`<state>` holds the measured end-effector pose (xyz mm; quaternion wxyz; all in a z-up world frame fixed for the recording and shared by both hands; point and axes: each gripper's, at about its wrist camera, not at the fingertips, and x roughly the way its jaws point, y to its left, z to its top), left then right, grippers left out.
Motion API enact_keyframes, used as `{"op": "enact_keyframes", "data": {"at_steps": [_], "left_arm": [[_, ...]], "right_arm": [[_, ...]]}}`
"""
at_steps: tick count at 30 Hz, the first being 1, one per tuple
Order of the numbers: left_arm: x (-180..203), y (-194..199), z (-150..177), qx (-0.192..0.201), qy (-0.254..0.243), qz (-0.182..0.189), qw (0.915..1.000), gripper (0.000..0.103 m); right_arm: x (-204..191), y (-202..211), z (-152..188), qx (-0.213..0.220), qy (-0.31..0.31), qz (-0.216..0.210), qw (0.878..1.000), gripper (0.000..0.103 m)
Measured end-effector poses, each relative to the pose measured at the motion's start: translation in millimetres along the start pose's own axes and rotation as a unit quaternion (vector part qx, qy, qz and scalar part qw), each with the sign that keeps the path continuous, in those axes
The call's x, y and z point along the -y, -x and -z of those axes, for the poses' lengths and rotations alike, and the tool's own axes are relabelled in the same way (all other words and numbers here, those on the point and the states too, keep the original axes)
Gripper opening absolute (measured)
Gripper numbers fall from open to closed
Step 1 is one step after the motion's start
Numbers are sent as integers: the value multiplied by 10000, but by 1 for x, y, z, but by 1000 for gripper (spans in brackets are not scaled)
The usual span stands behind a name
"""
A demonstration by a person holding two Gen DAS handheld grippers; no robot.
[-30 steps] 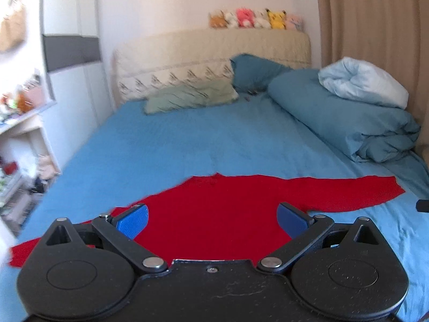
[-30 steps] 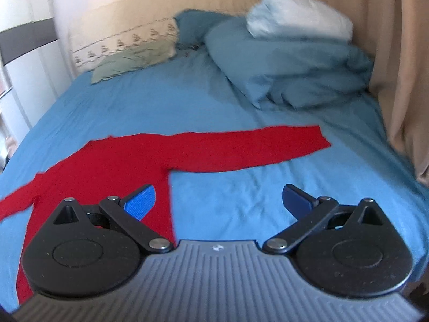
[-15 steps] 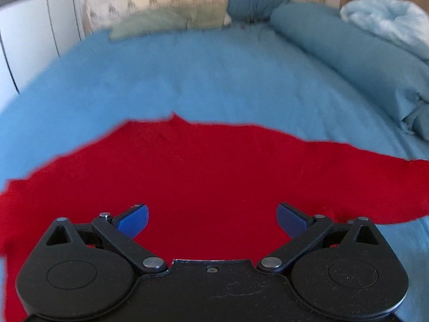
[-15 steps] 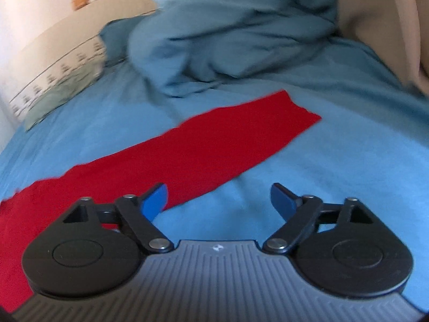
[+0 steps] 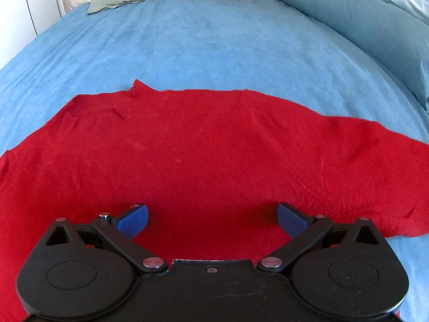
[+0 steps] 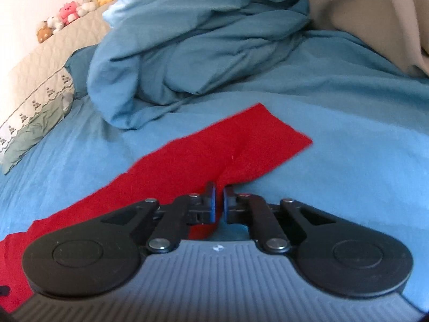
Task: Fold small clothes
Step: 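Fold the held sleeve across the sweater body and open the right tool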
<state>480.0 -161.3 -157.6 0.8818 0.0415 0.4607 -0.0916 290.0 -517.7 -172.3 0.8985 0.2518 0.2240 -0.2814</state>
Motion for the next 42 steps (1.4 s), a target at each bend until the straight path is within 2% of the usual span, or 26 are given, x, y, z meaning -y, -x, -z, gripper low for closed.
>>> {"op": "enact_keyframes", "data": {"at_steps": [3, 6, 9, 11, 14, 16, 19, 21, 23, 26, 28, 29, 30, 32, 37, 40, 42], "left_arm": [[-10, 20, 1, 322, 3, -39, 9995, 103], [-35, 44, -4, 430, 72, 220, 9988, 103], [-70, 68, -4, 434, 400, 434, 9973, 103], [-98, 84, 0, 657, 635, 295, 9954, 103], [-137, 94, 7, 742, 852, -88, 9936, 103], [-158, 96, 17, 719, 879, -250, 9932, 103], [-181, 101, 40, 785, 796, -790, 9906, 103], [-191, 102, 56, 764, 684, -942, 9903, 103], [-196, 99, 69, 640, 590, -800, 9930, 103], [-195, 95, 73, 509, 547, -513, 9959, 103], [-190, 91, 69, 525, 552, -405, 9963, 103], [-187, 92, 67, 549, 568, -338, 9963, 103], [-185, 93, 62, 574, 593, -257, 9963, 103], [-176, 98, 58, 645, 676, -103, 9956, 103], [-152, 89, 39, 683, 853, 146, 9939, 103], [-128, 72, 26, 698, 956, 183, 9928, 103], [-116, 57, 21, 641, 1069, 56, 9922, 103]], "right_arm": [[-33, 16, -18, 177, 175, -467, 9986, 20], [-91, 35, -35, 372, 586, -1203, 9903, 20], [-172, 58, -36, 505, 1156, -2140, 9686, 20], [-232, 73, -21, 515, 1602, -2720, 9475, 20], [-313, 84, 35, 270, 2333, -3366, 9119, 20], [-351, 82, 89, -149, 2773, -3669, 8878, 20], [-387, 73, 185, -910, 3572, -3610, 8567, 20], [-392, 69, 227, -1119, 3980, -3386, 8452, 20], [-391, 77, 247, -788, 4244, -3264, 8409, 21], [-390, 77, 242, -885, 4252, -3298, 8382, 24], [-389, 80, 238, -907, 4400, -3332, 8289, 32], [-390, 81, 234, -891, 4463, -3327, 8259, 46], [-387, 85, 229, -844, 4525, -3331, 8229, 64], [-374, 98, 219, -606, 4624, -3302, 8207, 80], [-334, 113, 192, -382, 4812, -2867, 8275, 85], [-302, 120, 184, -354, 4638, -2727, 8422, 87], [-285, 124, 182, -400, 4471, -2702, 8518, 87]]}}
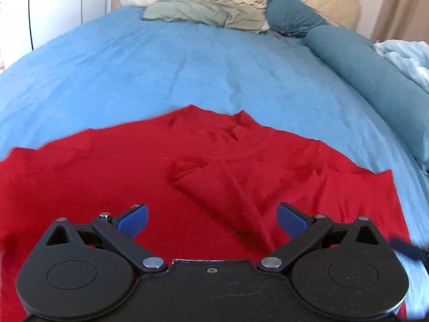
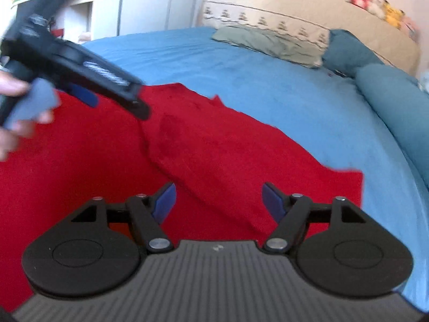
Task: Fold small clothes
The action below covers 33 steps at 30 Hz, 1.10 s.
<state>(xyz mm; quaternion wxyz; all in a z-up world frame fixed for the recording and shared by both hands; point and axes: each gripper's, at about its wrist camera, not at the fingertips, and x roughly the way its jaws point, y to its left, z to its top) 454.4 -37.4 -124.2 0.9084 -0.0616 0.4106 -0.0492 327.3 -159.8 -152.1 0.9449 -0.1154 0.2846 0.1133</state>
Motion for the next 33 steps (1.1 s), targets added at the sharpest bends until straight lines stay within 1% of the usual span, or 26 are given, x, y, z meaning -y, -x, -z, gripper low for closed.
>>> {"op": "enact_keyframes", "data": {"at_steps": [1, 3, 4, 5, 7, 9, 11, 13, 16, 18, 19, 20, 21, 23, 24, 25, 26, 28, 30, 33], "left_arm": [[5, -8, 1, -37, 39, -152, 9999, 102], [6, -17, 6, -115, 20, -427, 9990, 96], [2, -17, 10, -119, -4, -550, 9984, 92], [-4, -14, 14, -88, 29, -611, 9981, 92], [-22, -1, 25, 55, 230, -492, 9985, 92], [-33, 9, 34, 147, 346, -334, 9987, 94], [-40, 15, 41, 148, 450, -26, 9989, 95], [-42, 16, 42, 176, 591, 192, 9979, 95], [-38, 9, 37, 241, 820, 267, 9960, 93], [-33, 3, 34, 270, 864, 290, 9955, 85], [-29, 1, 32, 282, 812, 246, 9960, 77], [-24, -2, 30, 293, 713, 155, 9969, 64], [-20, -4, 29, 309, 614, 36, 9976, 58], [-15, -7, 28, 362, 489, -137, 9981, 34], [-15, -8, 27, 397, 484, -160, 9979, 26], [-15, -8, 26, 432, 499, -169, 9977, 9], [-16, -8, 24, 452, 507, -148, 9976, 4], [-18, -5, 22, 528, 513, -67, 9973, 4], [-18, 4, 18, 711, 413, -60, 9966, 4], [-21, 24, 8, 1113, 325, -88, 9932, 4]], "right_arm": [[3, 4, 4, -9, -105, -6, 9999, 87], [10, 12, 13, -30, -338, -38, 9994, 87], [14, 16, 17, -30, -413, -39, 9991, 87], [17, 20, 21, -21, -473, -12, 9989, 87], [22, 26, 26, 14, -579, 41, 9983, 87], [28, 33, 31, 72, -736, 68, 9972, 91], [33, 33, 35, 122, -972, 90, 9952, 93], [36, 35, 40, 128, -1160, 136, 9931, 93], [39, 33, 42, 55, -1320, 325, 9907, 93], [41, 32, 41, 35, -1334, 440, 9901, 93], [42, 32, 41, 39, -1329, 473, 9900, 93], [44, 31, 41, 30, -1326, 488, 9900, 94], [45, 30, 41, 19, -1328, 498, 9899, 94], [46, 31, 41, 30, -1351, 522, 9895, 94], [47, 31, 41, 35, -1362, 528, 9893, 94], [48, 31, 41, 43, -1372, 541, 9890, 94], [48, 30, 41, 37, -1371, 553, 9890, 94], [48, 28, 39, -11, -1343, 608, 9891, 94], [48, 24, 35, -83, -1308, 694, 9889, 94], [49, 18, 31, -195, -1322, 861, 9873, 94]]}}
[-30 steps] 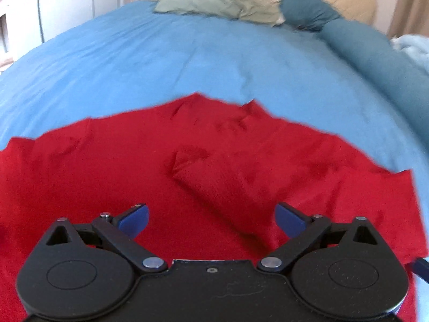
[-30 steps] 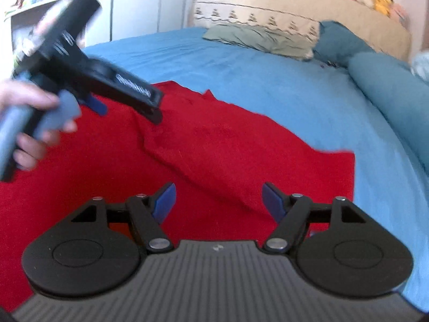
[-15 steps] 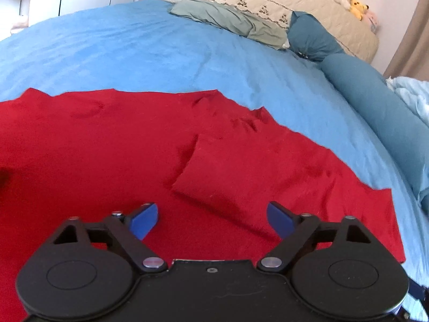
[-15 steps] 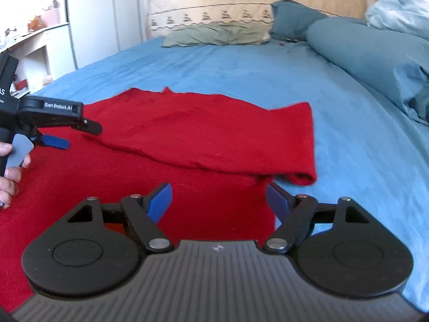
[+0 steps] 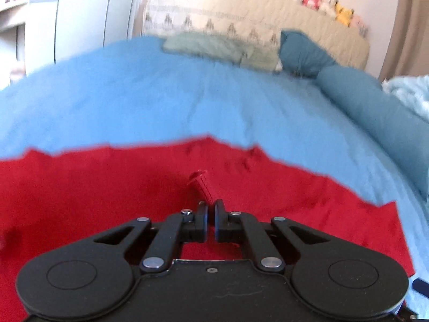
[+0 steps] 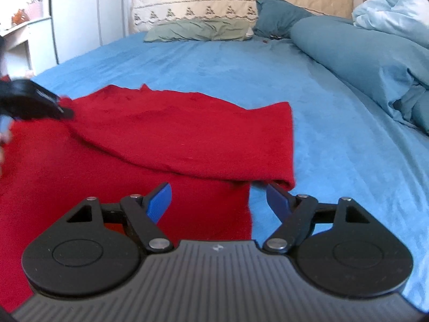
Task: Fold small clothes
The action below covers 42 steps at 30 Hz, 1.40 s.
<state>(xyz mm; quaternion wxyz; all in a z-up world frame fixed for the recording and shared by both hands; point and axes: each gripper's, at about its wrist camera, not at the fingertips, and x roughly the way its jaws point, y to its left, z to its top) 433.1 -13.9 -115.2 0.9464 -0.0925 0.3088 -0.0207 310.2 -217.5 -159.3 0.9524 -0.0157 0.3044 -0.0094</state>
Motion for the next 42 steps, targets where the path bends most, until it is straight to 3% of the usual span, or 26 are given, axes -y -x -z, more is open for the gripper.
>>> {"op": "enact_keyframes", "data": {"at_steps": [4, 7, 13, 19, 27, 31, 34, 37, 42], "left_arm": [[-17, 30, -18, 717, -282, -369, 9963, 4], [-42, 43, -19, 978, -379, -727, 9918, 4], [-79, 33, -3, 650, -124, -917, 9936, 4], [-85, 33, 9, 527, -17, -875, 9948, 4], [-98, 24, 39, -52, -163, -951, 9953, 6], [-95, 37, 41, -195, -311, -1212, 9919, 22], [-92, 62, 36, 280, -422, -1209, 9914, 60], [-83, 66, 25, 365, -536, -1012, 9928, 64], [-78, 29, 15, -115, -342, -423, 9985, 64]], "right_arm": [[0, -4, -4, -36, -170, 124, 9998, 94], [-6, -15, -6, -193, -7, 229, 9996, 94], [-23, -40, -11, -150, 492, 628, 9967, 93], [1, -53, -22, -208, 137, 1352, 9905, 91], [17, -45, -7, -356, 182, 1104, 9931, 91], [6, -32, -14, -512, 496, 1102, 9914, 92], [-7, -10, -19, -202, 626, 386, 9971, 93], [-28, -9, -27, -20, 655, -262, 9975, 94], [-38, -45, -30, -131, 156, -560, 9982, 94]]}}
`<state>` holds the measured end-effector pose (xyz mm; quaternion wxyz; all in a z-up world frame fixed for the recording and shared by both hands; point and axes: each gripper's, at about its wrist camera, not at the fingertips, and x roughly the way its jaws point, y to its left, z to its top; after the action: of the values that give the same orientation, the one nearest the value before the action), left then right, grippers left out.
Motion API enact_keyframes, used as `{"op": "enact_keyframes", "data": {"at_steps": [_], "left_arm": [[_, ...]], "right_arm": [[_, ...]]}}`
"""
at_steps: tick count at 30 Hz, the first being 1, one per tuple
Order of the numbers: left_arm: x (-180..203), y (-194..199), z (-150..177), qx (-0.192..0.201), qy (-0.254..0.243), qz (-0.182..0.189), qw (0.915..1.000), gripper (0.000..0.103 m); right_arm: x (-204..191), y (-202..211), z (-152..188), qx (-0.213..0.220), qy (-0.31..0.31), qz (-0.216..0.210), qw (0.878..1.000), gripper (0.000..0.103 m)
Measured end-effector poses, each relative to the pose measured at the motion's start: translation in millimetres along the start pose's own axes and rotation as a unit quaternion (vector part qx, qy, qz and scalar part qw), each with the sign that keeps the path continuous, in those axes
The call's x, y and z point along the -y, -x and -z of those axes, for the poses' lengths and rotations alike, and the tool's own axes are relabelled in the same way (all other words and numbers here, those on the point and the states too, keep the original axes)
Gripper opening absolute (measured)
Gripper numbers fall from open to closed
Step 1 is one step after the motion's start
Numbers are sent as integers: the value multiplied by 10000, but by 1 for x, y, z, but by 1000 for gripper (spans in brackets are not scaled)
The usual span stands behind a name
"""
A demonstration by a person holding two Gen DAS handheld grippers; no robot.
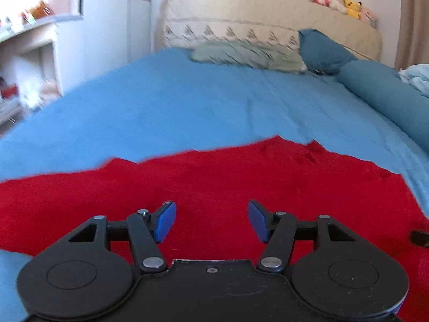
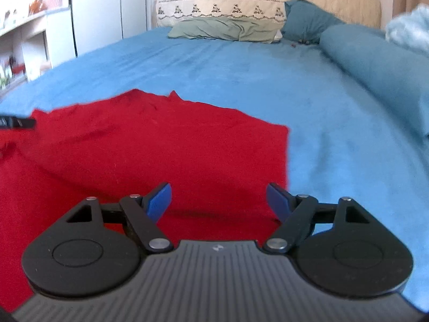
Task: Fold small clothes
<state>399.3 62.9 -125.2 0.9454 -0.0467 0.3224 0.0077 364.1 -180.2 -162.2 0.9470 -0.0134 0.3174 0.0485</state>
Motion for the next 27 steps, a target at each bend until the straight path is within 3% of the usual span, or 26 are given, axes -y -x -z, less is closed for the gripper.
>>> {"op": "enact_keyframes", "data": {"at_steps": [2, 5, 9, 11, 14, 17, 20, 22, 27], "left_arm": [[0, -16, 1, -304, 42, 242, 9992, 64], [-6, -28, 7, -578, -1, 152, 9982, 64], [-8, -23, 16, -507, -225, 214, 9982, 65], [-7, -21, 18, -480, -290, 183, 9983, 65], [-8, -19, 20, -497, -235, 174, 9983, 65], [-10, -27, 12, -577, -198, 240, 9978, 65], [-13, -29, 11, -595, -185, 302, 9976, 65], [-10, -31, 12, -566, -320, 299, 9974, 65], [-11, -27, 12, -508, -374, 328, 9975, 66]], "right_arm": [[10, -15, 6, -309, -256, 184, 9990, 94], [26, -9, 16, -189, -637, -26, 9978, 93], [24, 0, 6, -131, -486, -125, 9987, 94], [21, 0, -11, 179, -425, -302, 9985, 94], [11, -26, -43, 355, -395, -158, 9985, 94], [21, -64, -62, 281, -828, -152, 9961, 94], [47, -101, -64, -183, -1283, 136, 9915, 92], [58, -102, -58, 31, -1324, 116, 9911, 92], [52, -98, -65, -53, -1152, 195, 9931, 93]]}}
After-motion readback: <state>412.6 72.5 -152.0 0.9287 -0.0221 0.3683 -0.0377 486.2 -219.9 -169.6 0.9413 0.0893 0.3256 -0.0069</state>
